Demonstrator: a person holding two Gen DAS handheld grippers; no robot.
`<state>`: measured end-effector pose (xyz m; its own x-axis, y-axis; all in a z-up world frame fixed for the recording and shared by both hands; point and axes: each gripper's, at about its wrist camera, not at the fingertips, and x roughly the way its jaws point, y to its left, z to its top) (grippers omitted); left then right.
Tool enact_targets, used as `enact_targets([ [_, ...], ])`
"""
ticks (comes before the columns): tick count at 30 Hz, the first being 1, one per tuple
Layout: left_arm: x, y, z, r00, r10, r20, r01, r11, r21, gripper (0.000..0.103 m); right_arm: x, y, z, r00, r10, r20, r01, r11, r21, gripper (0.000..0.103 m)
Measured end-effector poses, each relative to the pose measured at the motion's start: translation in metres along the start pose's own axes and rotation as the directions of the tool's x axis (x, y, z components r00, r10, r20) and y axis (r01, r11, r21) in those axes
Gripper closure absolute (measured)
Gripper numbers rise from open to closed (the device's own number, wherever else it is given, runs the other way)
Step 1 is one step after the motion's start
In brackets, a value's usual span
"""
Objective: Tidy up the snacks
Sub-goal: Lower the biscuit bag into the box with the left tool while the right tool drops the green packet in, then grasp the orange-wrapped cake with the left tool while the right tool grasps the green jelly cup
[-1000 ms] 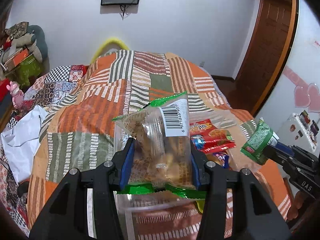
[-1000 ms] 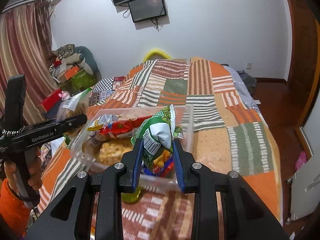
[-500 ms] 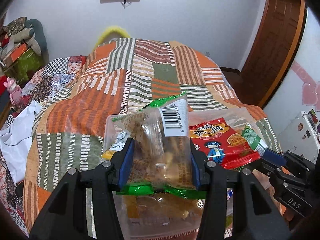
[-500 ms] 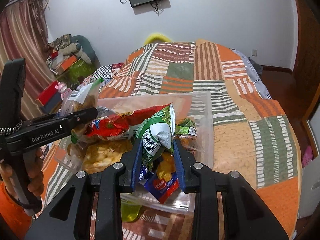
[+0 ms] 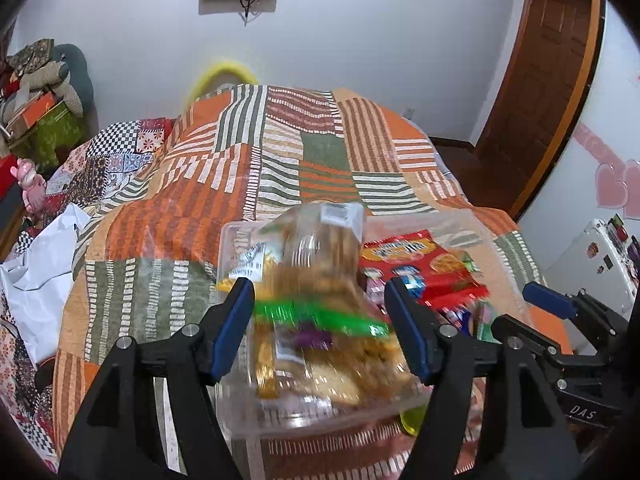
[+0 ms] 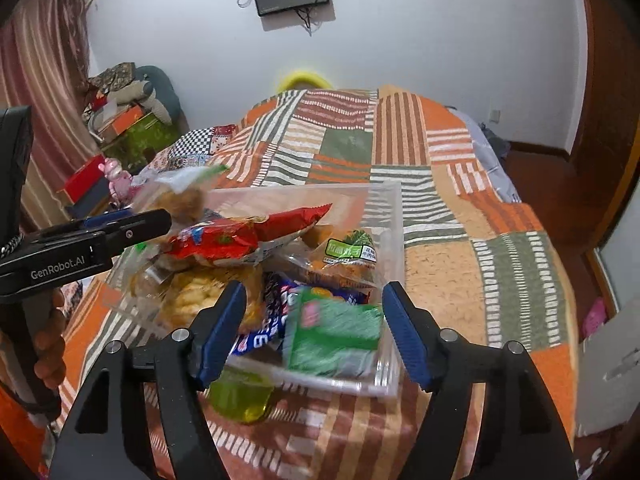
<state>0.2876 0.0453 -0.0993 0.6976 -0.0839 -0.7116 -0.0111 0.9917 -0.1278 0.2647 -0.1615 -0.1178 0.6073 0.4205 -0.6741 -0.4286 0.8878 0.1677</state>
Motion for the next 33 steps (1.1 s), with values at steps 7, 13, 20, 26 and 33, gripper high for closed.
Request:
enact_targets([
  [7,-0.035,-0.014,-0.026,1.0,-0.019,0.005,0.019,0.999,0.037,0.024,-0.031,-0.002,-0.012,1.0,0.002,0.024,-0.001,1.0,-0.01,0.026],
  [13,-0.063,-0.03,-0.065,0.998,-0.046,-0.037,0.048,0.997,0.064,0.019,-0.057,0.0,-0.032,1.0,0.011,0.017,-0.011,1.0,-0.009,0.026],
  [20,-0.073,-0.057,-0.123,0.99,-0.066,-0.128,0.082,0.989,0.122,0.018,-0.075,0.006,-0.059,1.0,0.023,-0.003,-0.023,1.0,0.004,0.026],
  [26,-0.061,-0.071,-0.16,0.974,-0.087,-0.209,0.113,0.987,0.116,0.019,-0.076,0.008,-0.076,0.999,0.031,-0.027,-0.031,0.999,0.02,0.026],
  [33,-0.049,-0.077,-0.183,0.948,-0.137,-0.289,0.171,0.981,0.094,0.048,-0.072,0.009,-0.09,0.998,0.026,-0.055,-0.024,0.999,0.033,0.026],
])
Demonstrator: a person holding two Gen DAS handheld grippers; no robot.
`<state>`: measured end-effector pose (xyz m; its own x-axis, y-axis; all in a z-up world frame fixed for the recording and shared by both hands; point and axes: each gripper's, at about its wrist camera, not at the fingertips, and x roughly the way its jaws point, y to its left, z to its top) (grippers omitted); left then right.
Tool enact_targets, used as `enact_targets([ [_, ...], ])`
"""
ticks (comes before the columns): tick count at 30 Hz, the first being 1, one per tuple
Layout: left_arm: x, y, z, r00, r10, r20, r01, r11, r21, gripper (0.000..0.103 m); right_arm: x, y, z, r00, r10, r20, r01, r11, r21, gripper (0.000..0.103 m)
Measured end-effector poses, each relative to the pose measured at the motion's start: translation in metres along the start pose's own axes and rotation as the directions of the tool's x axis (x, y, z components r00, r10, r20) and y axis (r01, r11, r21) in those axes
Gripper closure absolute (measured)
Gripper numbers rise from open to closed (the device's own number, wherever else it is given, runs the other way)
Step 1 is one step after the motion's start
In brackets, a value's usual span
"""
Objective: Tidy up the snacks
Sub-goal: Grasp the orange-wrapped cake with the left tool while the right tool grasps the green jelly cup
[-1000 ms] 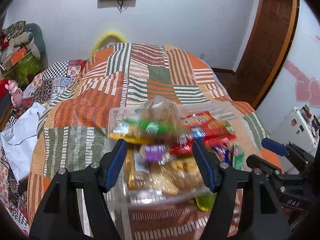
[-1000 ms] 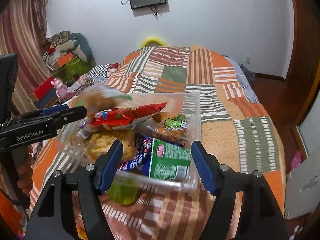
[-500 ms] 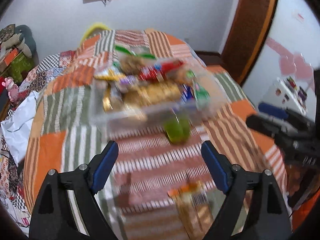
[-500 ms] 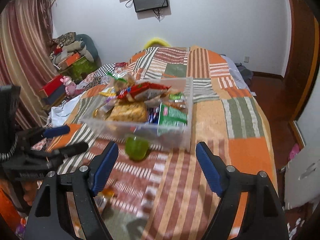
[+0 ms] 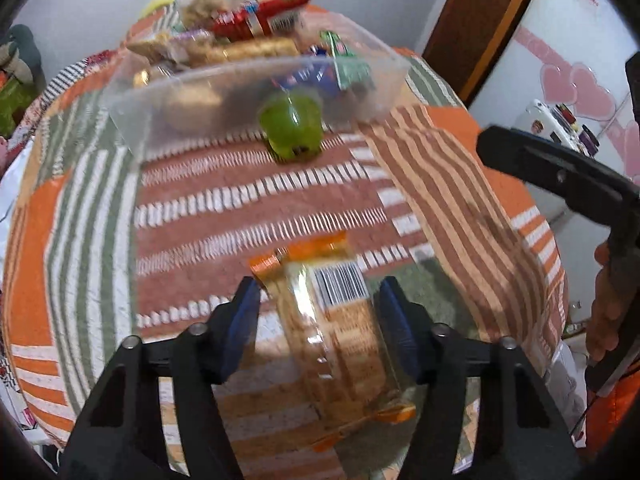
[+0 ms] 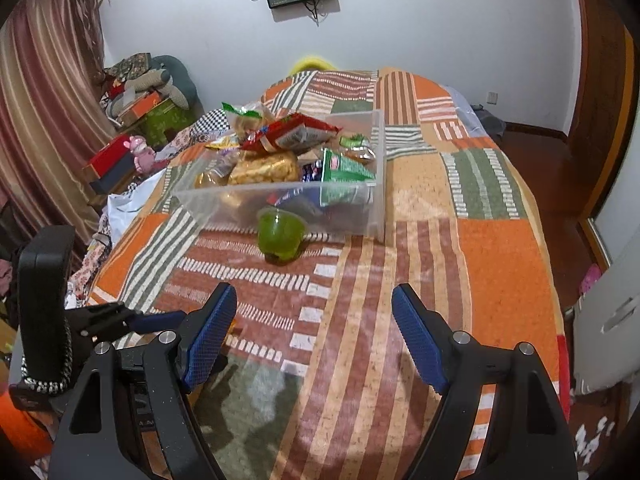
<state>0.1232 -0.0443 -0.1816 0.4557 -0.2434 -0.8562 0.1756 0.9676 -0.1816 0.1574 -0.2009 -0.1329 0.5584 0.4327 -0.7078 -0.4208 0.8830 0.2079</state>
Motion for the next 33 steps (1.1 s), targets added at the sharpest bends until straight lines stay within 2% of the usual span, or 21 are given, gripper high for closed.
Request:
enact_targets([
  [2,0.0,-0.002,-0.003,1.0,0.01,0.015,-0.011,1.0,0.023,0.054,0.004,0.0,0.0,1.0,0.005,-0.011,-0.005,1.0,0.008,0.026],
  [3,0.0,-0.003,-0.004,1.0,0.007,0.021,-0.008,0.999,0.032,0.062,0.006,0.0,-0.001,1.0,0.008,-0.015,-0.008,1.0,0.011,0.026],
  [8,-0.007,0.014,0.003,0.998,0.02,0.058,-0.021,1.0,0.016,0.068,0.023,0.007,0.005,0.999,0.024,-0.034,-0.023,1.0,0.013,0.026],
  [20,-0.03,0.081,0.031,0.98,0.099,0.174,-0.082,0.991,-0.101,0.069,0.095,0.026,0.031,0.993,0.06,-0.107,-0.059,0.998,0.011,0.026],
  [23,-0.031,0.092,0.036,0.978,0.092,0.189,-0.068,0.989,-0.128,0.069,0.11,0.025,0.033,0.99,0.062,-0.125,-0.059,0.998,0.024,0.026],
  [25,-0.03,0.097,0.039,0.976,0.09,0.197,-0.063,0.988,-0.14,0.069,0.118,0.024,0.033,0.987,0.068,-0.143,-0.063,0.997,0.041,0.03],
  [28,-0.029,0.104,0.043,0.974,0.086,0.207,-0.054,0.986,-0.157,0.069,0.127,0.022,0.033,0.982,0.09,-0.168,-0.08,0.994,0.069,0.042],
  [30,-0.029,0.108,0.046,0.974,0.082,0.212,-0.046,0.985,-0.169,0.069,0.129,0.021,0.033,0.98,0.098,-0.174,-0.085,0.993,0.081,0.054],
  [32,-0.028,0.111,0.049,0.973,0.081,0.216,-0.043,0.983,-0.177,0.069,0.126,0.019,0.031,0.979,0.109,-0.173,-0.095,0.991,0.09,0.054],
  [33,-0.028,0.111,0.05,0.973,0.082,0.217,-0.043,0.983,-0.181,0.069,0.125,0.018,0.031,0.979,0.113,-0.172,-0.099,0.991,0.089,0.058],
])
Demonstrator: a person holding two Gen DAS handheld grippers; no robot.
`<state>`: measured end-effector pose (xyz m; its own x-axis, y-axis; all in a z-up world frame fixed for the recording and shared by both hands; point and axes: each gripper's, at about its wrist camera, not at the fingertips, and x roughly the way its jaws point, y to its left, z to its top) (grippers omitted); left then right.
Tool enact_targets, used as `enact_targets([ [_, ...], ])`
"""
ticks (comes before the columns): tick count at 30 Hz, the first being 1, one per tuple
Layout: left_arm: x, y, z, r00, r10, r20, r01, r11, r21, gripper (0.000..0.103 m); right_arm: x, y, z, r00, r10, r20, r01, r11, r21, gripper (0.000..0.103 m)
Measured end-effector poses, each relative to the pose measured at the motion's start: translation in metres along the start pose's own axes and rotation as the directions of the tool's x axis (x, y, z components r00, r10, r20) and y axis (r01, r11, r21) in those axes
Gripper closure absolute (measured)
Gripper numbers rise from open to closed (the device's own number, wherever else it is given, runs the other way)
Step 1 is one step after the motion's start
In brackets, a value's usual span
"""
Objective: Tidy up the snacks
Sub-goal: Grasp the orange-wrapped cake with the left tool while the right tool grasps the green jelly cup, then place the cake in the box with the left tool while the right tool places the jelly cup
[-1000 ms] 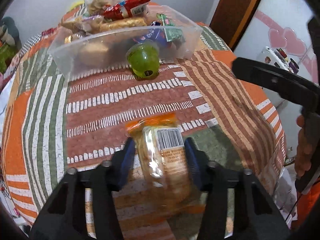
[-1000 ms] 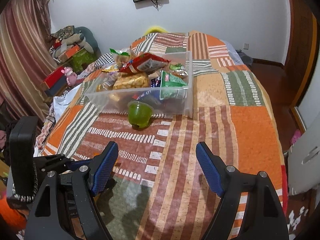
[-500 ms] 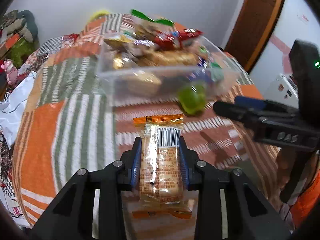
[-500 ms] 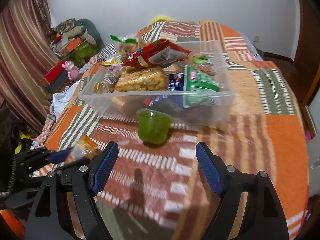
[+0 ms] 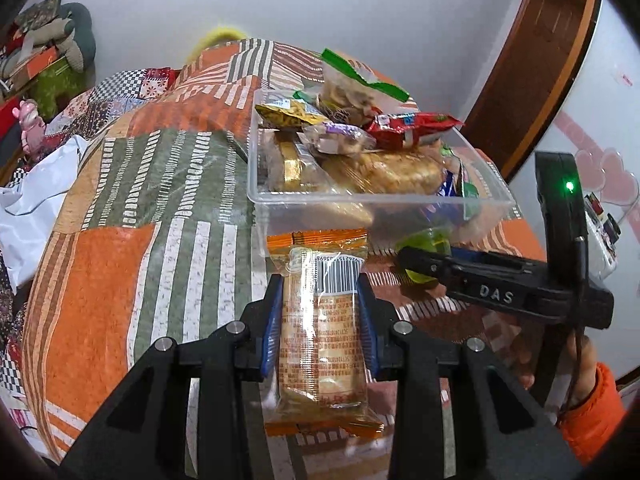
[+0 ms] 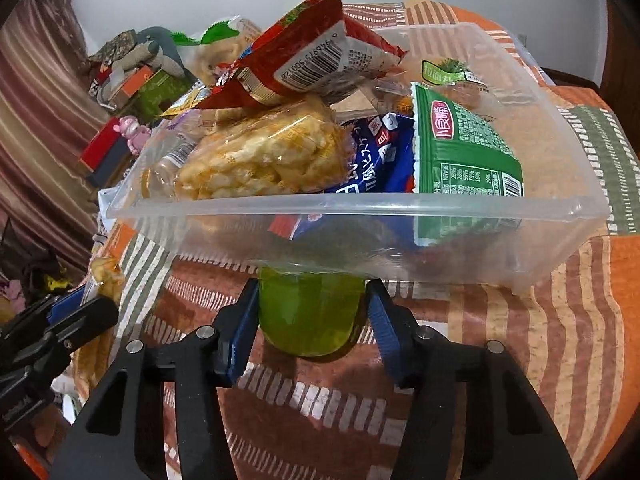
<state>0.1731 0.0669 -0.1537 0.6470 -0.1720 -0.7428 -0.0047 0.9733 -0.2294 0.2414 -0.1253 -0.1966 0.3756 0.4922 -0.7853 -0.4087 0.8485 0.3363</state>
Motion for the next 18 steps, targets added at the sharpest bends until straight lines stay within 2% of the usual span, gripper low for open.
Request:
enact_targets([
  [7,-0.007,-0.002,0.012,1.0,-0.001,0.031,0.002,1.0,-0.013,0.069,-0.025,0.005,-0.012,0.999,-0.022,0.029,0.024,0.998,-0.065,0.057],
  [12,-0.019,-0.007,0.029,0.997,0.0,0.079,0.001,1.0,-0.012,0.069,-0.058,0.007,-0.016,0.996,-0.017,0.09,0.025,0.996,-0.082,0.057],
  [18,-0.027,-0.015,0.059,0.99,0.008,0.142,-0.008,1.0,-0.003,0.069,-0.093,0.0,-0.001,0.983,-0.023,0.18,0.04,0.995,-0.089,0.057],
])
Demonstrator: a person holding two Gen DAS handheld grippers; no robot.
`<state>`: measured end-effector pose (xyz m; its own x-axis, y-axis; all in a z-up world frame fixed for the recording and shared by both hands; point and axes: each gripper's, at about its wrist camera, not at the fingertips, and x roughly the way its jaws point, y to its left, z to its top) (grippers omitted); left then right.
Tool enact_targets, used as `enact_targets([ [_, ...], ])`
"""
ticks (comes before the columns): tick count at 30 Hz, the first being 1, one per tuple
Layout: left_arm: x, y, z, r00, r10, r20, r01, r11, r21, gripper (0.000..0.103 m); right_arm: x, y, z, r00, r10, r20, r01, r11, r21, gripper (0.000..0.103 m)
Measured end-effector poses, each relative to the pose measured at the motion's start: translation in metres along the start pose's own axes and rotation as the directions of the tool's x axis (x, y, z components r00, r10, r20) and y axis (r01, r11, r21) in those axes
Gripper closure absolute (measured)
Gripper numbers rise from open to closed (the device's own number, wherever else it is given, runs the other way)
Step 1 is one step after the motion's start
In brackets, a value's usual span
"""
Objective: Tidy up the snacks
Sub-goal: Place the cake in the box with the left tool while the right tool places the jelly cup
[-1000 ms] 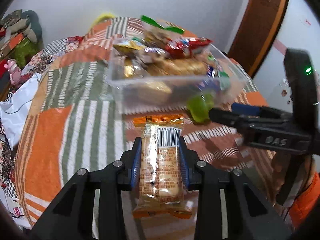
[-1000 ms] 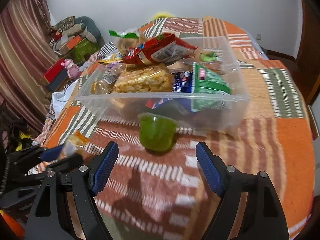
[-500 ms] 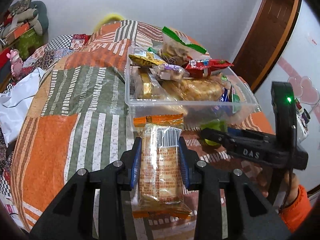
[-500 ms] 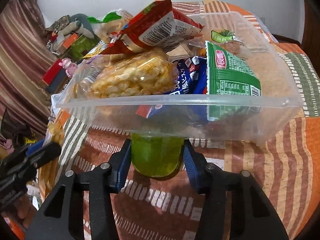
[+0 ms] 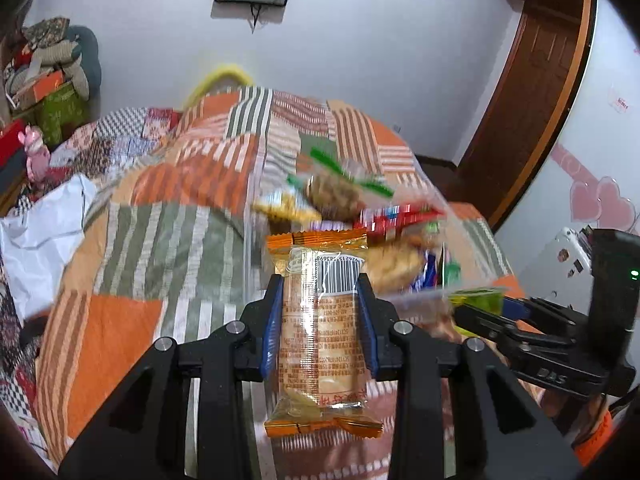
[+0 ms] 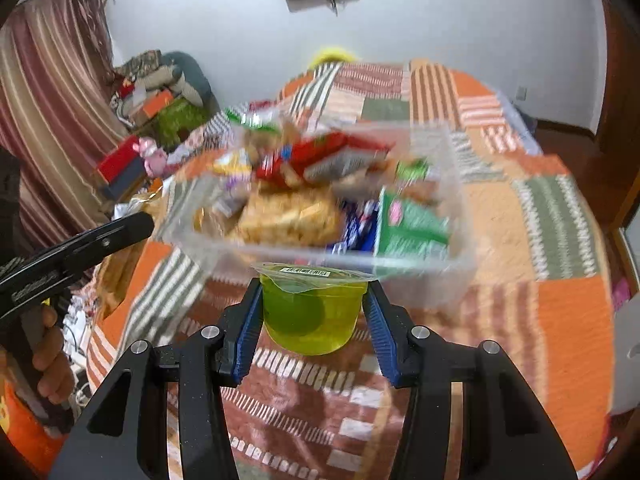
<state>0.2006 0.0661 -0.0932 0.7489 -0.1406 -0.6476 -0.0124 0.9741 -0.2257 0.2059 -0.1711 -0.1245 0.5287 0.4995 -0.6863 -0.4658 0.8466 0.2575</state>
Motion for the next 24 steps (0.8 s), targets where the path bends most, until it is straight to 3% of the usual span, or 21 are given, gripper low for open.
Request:
enact_targets([
  [9,0.031,0.003,0.038,1.0,-0.009,0.009,0.01,0.999,-0.042,0.069,0.009,-0.01,0.039,0.997,-0.037,0.071,0.035,0.999,0.026,0.057],
  [17,0.07,0.013,0.045,0.999,0.038,-0.017,-0.039,0.997,-0.065,0.069,0.049,-0.012,0.046,0.998,-0.055,0.015,0.055,0.998,0.003,0.057],
  [24,0.092,0.017,0.04,0.997,0.05,-0.067,-0.054,0.997,-0.055,0.067,0.052,-0.009,0.041,0.997,-0.082,-0.002,0.082,0.996,-0.035,0.055],
])
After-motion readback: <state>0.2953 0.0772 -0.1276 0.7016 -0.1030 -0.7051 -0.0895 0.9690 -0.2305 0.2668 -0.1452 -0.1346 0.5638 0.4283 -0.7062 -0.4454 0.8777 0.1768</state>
